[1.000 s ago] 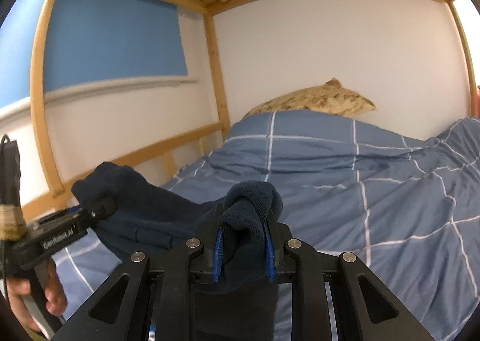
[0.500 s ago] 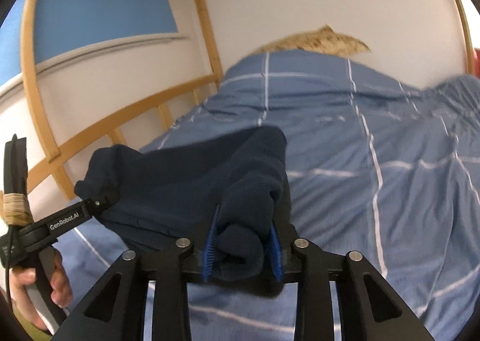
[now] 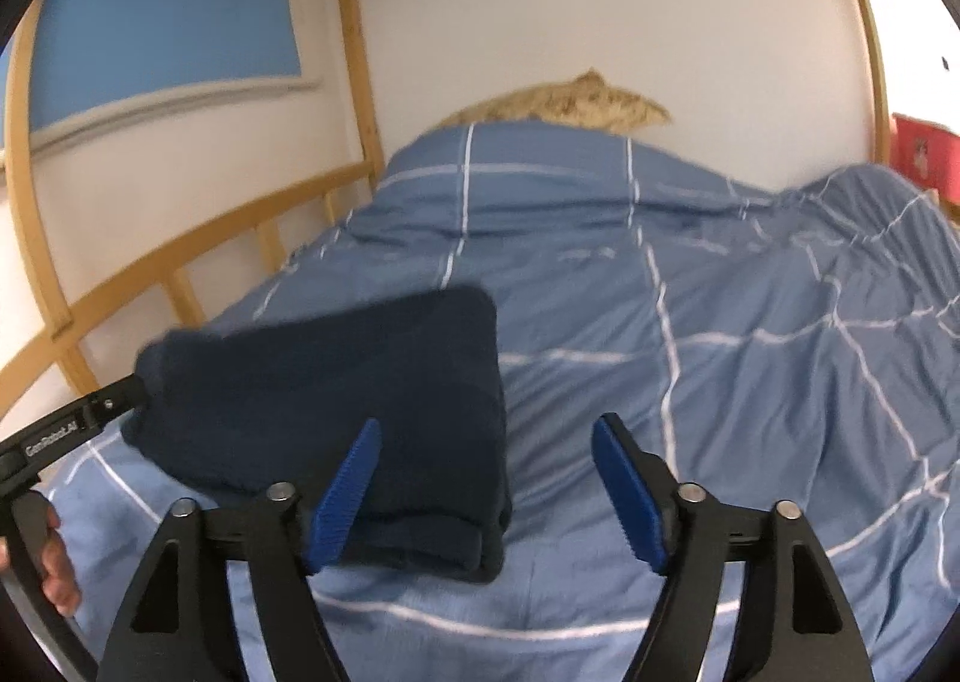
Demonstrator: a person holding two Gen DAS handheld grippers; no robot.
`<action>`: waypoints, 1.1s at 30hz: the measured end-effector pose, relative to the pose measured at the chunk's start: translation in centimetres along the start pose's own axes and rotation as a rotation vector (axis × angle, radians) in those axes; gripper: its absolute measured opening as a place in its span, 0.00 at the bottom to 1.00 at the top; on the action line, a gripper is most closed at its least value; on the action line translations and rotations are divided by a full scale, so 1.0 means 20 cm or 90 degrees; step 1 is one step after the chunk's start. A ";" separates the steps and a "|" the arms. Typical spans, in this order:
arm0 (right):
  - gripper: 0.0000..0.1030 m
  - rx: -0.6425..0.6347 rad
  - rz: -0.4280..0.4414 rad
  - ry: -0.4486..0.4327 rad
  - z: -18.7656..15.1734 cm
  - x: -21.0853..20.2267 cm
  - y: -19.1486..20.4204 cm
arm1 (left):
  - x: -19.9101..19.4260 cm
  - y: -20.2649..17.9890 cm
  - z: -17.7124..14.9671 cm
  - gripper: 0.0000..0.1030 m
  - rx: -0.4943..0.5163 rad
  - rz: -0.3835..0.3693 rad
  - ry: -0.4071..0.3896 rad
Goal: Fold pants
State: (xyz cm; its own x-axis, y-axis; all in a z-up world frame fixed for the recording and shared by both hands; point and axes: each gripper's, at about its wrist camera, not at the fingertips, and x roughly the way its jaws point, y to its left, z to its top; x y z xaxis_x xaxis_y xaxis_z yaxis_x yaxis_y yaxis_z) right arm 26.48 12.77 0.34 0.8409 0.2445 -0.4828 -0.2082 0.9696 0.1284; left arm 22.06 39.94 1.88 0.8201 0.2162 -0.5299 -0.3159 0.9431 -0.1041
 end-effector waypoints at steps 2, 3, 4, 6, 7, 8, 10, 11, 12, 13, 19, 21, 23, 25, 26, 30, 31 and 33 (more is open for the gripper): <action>0.74 0.000 -0.005 -0.013 0.04 -0.05 -0.02 | -0.06 -0.03 0.04 0.77 0.014 0.006 -0.023; 0.74 0.000 -0.006 -0.017 0.05 -0.07 -0.03 | -0.10 -0.05 0.05 0.77 0.020 -0.003 -0.028; 0.75 0.000 -0.006 -0.024 0.07 -0.10 -0.04 | -0.13 -0.08 0.06 0.77 0.026 -0.004 -0.027; 0.81 -0.005 -0.002 -0.040 0.09 -0.17 -0.08 | -0.21 -0.14 0.05 0.77 0.042 -0.008 -0.030; 0.83 -0.010 -0.003 -0.047 0.09 -0.21 -0.09 | -0.25 -0.18 0.04 0.80 0.053 -0.008 -0.030; 0.85 -0.022 -0.005 -0.055 0.10 -0.26 -0.11 | -0.29 -0.22 0.02 0.85 0.063 -0.004 -0.027; 0.89 -0.049 -0.012 -0.063 0.10 -0.34 -0.14 | -0.37 -0.29 -0.02 0.86 0.082 -0.007 -0.023; 0.89 -0.066 -0.020 -0.071 0.08 -0.40 -0.17 | -0.40 -0.32 -0.04 0.86 0.093 -0.010 -0.020; 0.89 -0.076 -0.025 -0.075 0.08 -0.44 -0.18 | -0.44 -0.36 -0.07 0.87 0.104 -0.013 -0.018; 0.89 -0.084 -0.028 -0.078 0.06 -0.48 -0.21 | -0.49 -0.41 -0.11 0.87 0.117 -0.018 -0.018; 0.90 -0.113 -0.034 -0.080 -0.05 -0.74 -0.37 | -0.74 -0.58 -0.27 0.97 0.154 -0.056 -0.036; 0.90 -0.113 -0.035 -0.079 -0.09 -0.82 -0.41 | -0.80 -0.63 -0.31 0.99 0.153 -0.071 -0.038; 0.90 -0.108 -0.035 -0.076 -0.12 -0.88 -0.46 | -0.86 -0.67 -0.35 0.99 0.151 -0.082 -0.034; 0.90 -0.096 -0.033 -0.068 -0.15 -0.94 -0.51 | -0.92 -0.72 -0.39 0.99 0.155 -0.094 -0.024; 0.90 -0.091 -0.034 -0.066 -0.17 -0.98 -0.53 | -0.93 -0.73 -0.41 0.99 0.157 -0.097 -0.021; 0.90 -0.072 -0.046 -0.059 -0.23 -1.09 -0.62 | -1.03 -0.80 -0.49 0.99 0.156 -0.109 -0.012; 0.90 -0.069 -0.051 -0.057 -0.25 -1.11 -0.64 | -1.05 -0.82 -0.51 0.99 0.160 -0.110 -0.011; 0.90 -0.056 -0.062 -0.048 -0.27 -1.15 -0.68 | -1.09 -0.83 -0.55 0.99 0.161 -0.106 -0.014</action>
State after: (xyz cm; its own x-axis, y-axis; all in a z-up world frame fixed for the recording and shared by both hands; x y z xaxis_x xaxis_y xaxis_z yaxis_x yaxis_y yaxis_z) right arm 7.19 -6.02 4.97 0.8939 0.1504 -0.4222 -0.1635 0.9865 0.0053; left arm 4.19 16.73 5.90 0.8619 0.0557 -0.5040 -0.0490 0.9984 0.0267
